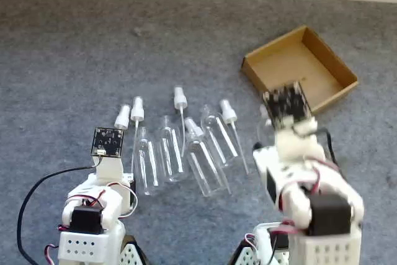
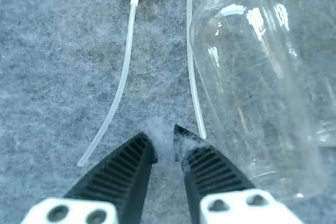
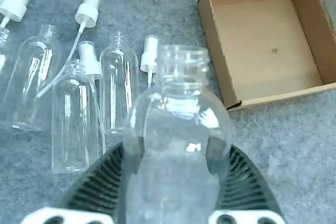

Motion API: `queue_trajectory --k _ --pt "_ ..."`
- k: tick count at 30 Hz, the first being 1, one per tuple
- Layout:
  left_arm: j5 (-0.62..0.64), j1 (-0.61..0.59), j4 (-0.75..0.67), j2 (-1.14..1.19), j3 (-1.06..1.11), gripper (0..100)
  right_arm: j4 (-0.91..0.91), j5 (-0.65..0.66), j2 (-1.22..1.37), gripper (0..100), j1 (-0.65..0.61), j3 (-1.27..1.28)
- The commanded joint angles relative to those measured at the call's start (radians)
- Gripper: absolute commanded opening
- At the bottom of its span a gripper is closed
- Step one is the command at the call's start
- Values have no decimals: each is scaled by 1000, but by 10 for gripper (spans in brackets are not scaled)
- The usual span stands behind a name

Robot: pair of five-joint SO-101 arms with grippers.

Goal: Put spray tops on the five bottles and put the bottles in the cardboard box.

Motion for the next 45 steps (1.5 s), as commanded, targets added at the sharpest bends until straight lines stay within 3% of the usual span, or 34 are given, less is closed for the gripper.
queue_trajectory --k 1,8,15,19,32,45 --pt "6 12 2 -5 21 4 -107 2 -174 87 2 179" --pt "6 12 2 -5 21 4 -387 -3 -409 87 2 633" --pt "6 12 2 -5 21 4 -561 -270 -524 87 2 802" --pt "6 12 2 -5 21 4 -611 -338 -567 87 2 868" --pt "6 12 2 -5 21 4 -835 -341 -624 87 7 1098" --pt "6 16 2 -5 21 4 -843 -344 -622 87 8 1127"
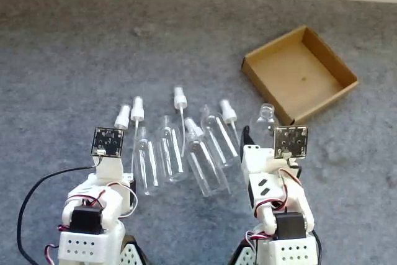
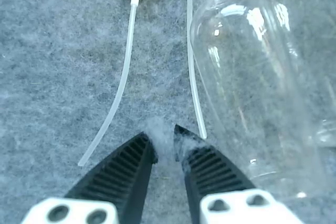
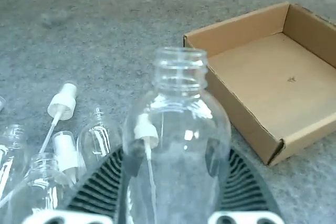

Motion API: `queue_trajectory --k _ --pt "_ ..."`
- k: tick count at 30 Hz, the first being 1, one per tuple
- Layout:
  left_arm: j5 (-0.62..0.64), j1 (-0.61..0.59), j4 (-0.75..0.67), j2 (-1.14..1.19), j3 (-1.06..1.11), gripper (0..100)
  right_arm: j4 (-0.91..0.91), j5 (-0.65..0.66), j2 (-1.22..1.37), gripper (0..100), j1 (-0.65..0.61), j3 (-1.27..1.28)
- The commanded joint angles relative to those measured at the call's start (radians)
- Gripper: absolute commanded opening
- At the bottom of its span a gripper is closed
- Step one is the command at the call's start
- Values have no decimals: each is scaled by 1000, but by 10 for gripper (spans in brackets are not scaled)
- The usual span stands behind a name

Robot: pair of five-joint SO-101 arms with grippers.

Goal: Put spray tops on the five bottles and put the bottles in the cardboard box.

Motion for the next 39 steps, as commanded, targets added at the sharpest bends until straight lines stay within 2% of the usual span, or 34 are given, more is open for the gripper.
queue_trajectory --k 1,12,16,21,28,32,37,39 --pt "6 16 2 -5 21 4 -31 -9 -12 87 5 114" --pt "5 -8 2 -5 21 4 -30 -9 -13 87 5 116" --pt "5 -122 2 -5 15 4 -27 -9 -13 87 7 116" --pt "5 -348 -3 -7 13 4 -27 -9 -13 87 7 116" --pt "6 -684 -143 -5 21 4 -27 -9 -13 87 4 116" --pt "5 -742 -196 -5 21 4 -27 -9 -12 87 4 116" --pt "5 -748 -198 -5 21 4 -27 -9 -8 87 4 116" --pt "3 -788 -198 -5 21 4 -25 -9 -8 87 5 116"
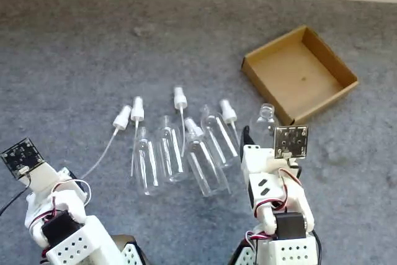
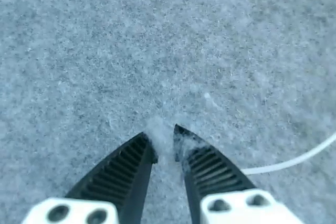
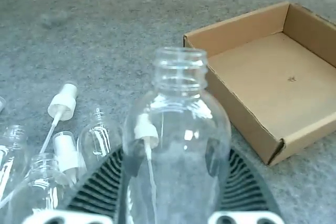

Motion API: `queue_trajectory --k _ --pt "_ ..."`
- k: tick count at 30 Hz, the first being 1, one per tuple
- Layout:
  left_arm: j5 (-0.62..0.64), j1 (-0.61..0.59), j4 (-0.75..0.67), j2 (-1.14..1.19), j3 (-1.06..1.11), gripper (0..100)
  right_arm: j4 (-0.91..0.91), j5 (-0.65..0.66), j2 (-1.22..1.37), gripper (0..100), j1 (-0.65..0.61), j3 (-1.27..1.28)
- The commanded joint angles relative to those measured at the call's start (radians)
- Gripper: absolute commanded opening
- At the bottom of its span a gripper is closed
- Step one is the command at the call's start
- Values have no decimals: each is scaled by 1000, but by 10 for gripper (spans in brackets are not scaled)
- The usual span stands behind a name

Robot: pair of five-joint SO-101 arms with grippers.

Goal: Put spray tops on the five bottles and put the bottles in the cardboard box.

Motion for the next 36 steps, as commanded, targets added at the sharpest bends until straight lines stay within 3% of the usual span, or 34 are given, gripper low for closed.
queue_trajectory --k 1,3,7,15,21,27,36 --pt "3 -84 -25 -5 21 4 -25 -8 -8 87 7 116" --pt "-55 -127 -31 -5 21 5 -25 -8 -8 87 7 116" --pt "-371 -87 -43 -7 12 5 -27 -8 -13 87 8 114" --pt "-654 -79 11 -5 -145 5 -31 -6 -15 87 4 114" --pt "-717 -74 107 -4 -305 5 -28 -3 -15 87 4 114" --pt "-738 7 227 -4 -404 5 -28 -3 -13 87 4 114" --pt "-738 16 241 -2 -429 5 -27 -3 -13 87 4 114"
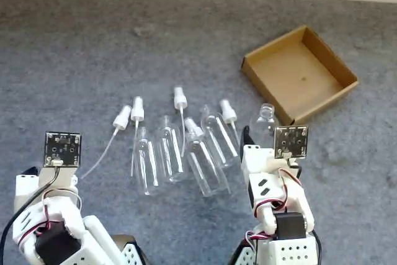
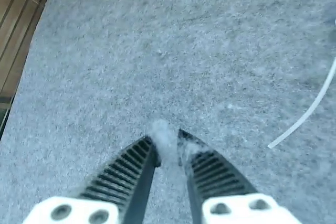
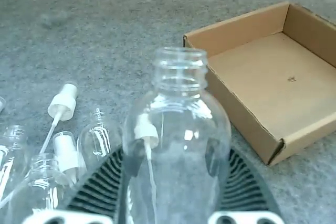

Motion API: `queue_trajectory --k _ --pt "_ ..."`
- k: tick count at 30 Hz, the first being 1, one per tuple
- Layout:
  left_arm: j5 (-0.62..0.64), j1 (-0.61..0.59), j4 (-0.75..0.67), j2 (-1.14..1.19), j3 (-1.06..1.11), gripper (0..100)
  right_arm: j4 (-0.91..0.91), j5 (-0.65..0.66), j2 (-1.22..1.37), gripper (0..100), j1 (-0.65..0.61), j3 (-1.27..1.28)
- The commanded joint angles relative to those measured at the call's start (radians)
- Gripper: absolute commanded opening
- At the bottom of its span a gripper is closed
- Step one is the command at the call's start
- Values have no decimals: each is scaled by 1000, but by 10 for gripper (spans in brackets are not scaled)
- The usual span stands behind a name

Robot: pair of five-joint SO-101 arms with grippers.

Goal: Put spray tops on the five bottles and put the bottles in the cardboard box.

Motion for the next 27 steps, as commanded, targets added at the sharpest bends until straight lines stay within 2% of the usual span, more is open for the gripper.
queue_trajectory --k 1,7,20,24,27 --pt "-11 18 3 10 -53 5 -27 -3 -13 87 4 114" --pt "-8 12 3 56 -101 5 -27 -3 -13 87 4 114" --pt "-6 25 2 805 -532 5 -27 -2 -12 87 4 114" --pt "-6 110 32 944 -639 5 -27 -2 -12 87 4 114" --pt "-6 232 114 1029 -722 5 -27 -2 -10 87 4 116"
